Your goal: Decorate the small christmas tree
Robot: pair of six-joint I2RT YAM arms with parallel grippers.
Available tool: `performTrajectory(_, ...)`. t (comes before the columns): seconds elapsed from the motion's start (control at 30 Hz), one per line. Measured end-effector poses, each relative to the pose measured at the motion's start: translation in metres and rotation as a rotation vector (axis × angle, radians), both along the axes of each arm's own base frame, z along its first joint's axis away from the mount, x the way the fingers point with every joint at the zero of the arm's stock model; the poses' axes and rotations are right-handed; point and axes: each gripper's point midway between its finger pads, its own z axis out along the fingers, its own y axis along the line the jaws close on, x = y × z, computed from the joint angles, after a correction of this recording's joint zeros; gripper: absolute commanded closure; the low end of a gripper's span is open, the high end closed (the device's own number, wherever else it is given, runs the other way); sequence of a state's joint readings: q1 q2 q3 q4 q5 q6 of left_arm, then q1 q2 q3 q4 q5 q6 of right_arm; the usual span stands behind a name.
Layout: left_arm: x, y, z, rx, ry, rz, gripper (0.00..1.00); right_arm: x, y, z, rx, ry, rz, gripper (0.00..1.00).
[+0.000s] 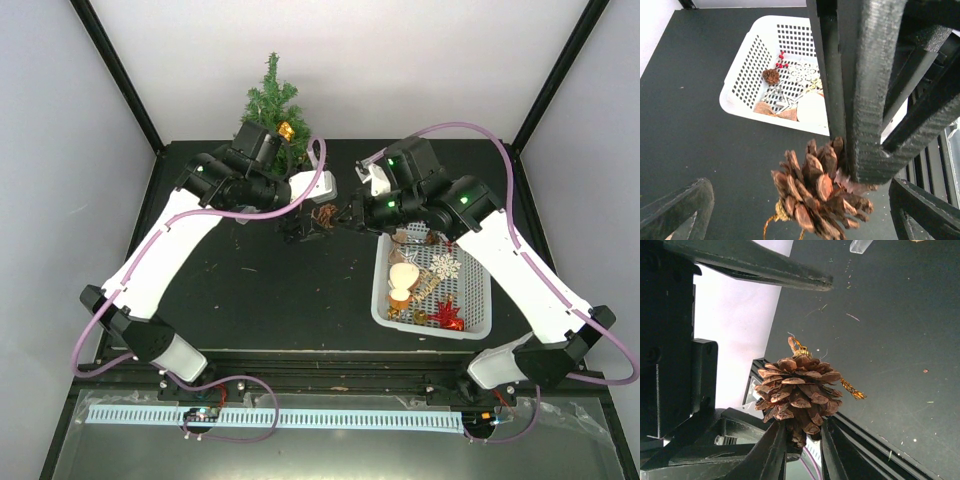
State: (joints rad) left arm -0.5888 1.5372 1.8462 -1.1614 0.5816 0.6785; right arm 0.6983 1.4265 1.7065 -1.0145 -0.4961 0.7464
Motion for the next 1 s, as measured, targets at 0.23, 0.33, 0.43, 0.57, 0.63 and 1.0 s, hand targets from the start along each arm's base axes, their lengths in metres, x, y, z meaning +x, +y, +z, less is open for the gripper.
performTrajectory(0.23, -0.002, -0.004, 0.003, -0.009, 0.0, -0.026, 0.28, -0.001, 0.004, -0.001, 0.007, 0.008, 0.015, 0.81)
performTrajectory(0.33, -0.004, -0.006, 0.003, -0.009, 0.002, -0.037, 0.33, 0.0, 0.005, -0.003, 0.008, 0.012, 0.018, 0.81)
performTrajectory(0.43, -0.006, -0.005, 0.002, -0.003, 0.005, -0.043, 0.39, 0.001, 0.006, -0.004, 0.008, 0.013, 0.019, 0.81)
performTrajectory(0.57, -0.009, -0.004, -0.001, 0.006, 0.014, -0.048, 0.48, 0.002, 0.008, -0.004, 0.01, 0.012, 0.02, 0.81)
performTrajectory(0.63, -0.009, -0.003, -0.001, 0.01, 0.016, -0.049, 0.54, 0.002, 0.008, -0.005, 0.01, 0.015, 0.022, 0.82)
performTrajectory(1.0, -0.012, -0.001, -0.005, 0.028, 0.025, -0.052, 0.58, 0.004, 0.01, -0.006, 0.01, 0.018, 0.025, 0.79)
